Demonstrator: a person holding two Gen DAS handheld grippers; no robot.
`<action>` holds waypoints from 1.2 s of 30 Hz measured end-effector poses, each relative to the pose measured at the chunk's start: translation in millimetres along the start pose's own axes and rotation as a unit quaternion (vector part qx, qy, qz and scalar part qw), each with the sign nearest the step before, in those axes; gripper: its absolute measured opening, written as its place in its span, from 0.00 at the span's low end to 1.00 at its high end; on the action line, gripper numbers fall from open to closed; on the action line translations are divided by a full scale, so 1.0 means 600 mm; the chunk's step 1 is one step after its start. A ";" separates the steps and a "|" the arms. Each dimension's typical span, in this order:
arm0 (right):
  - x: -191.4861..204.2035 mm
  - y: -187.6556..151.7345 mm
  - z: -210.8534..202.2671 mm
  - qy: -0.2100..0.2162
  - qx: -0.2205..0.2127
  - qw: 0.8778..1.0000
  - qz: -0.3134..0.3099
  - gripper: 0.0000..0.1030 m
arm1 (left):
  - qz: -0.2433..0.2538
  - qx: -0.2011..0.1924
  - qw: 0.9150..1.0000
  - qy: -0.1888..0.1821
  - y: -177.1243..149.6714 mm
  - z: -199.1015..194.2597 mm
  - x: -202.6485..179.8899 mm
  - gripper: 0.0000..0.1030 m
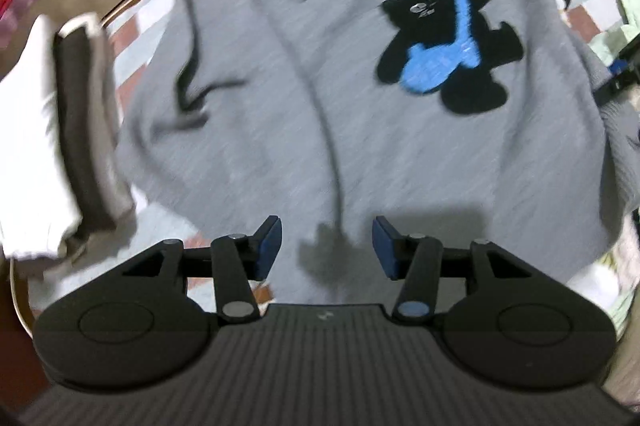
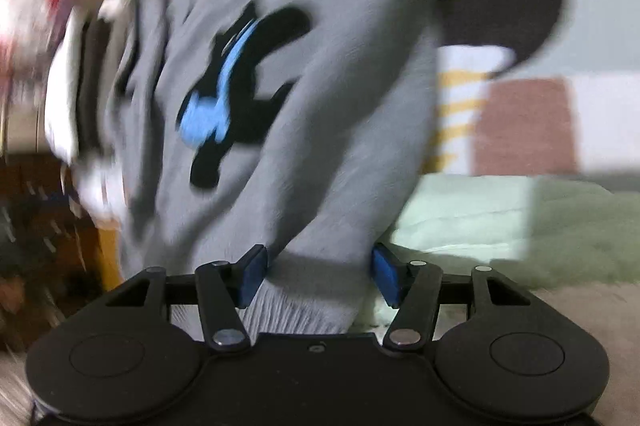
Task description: Fold clothes
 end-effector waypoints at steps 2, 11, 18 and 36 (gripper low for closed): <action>0.030 -0.005 -0.005 -0.032 -0.014 0.998 -0.059 0.14 | -0.007 -0.002 1.000 0.015 -0.033 -0.022 0.027 0.48; 0.035 -0.057 -0.152 -0.177 -0.067 0.957 -0.219 0.09 | -0.028 -0.017 0.998 -0.047 -0.086 -0.001 0.064 0.47; 0.042 -0.041 -0.123 -0.193 -0.072 0.964 -0.170 0.19 | -0.105 -0.091 0.987 -0.076 -0.157 0.042 0.088 0.48; 0.230 -0.147 -0.160 -0.179 -0.087 0.920 -0.337 0.58 | -0.094 -0.210 0.971 -0.060 -0.221 0.055 0.045 0.53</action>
Point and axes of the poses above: each gripper's, at about its wrist camera, not at the fingertips, and z roughly the way its jaws point, x to its left, y to its top, the point moved 7 cm from there along z, roughly the way its jaws point, and after that the axes turned 14 degrees about -y, right-handed, at the moved point
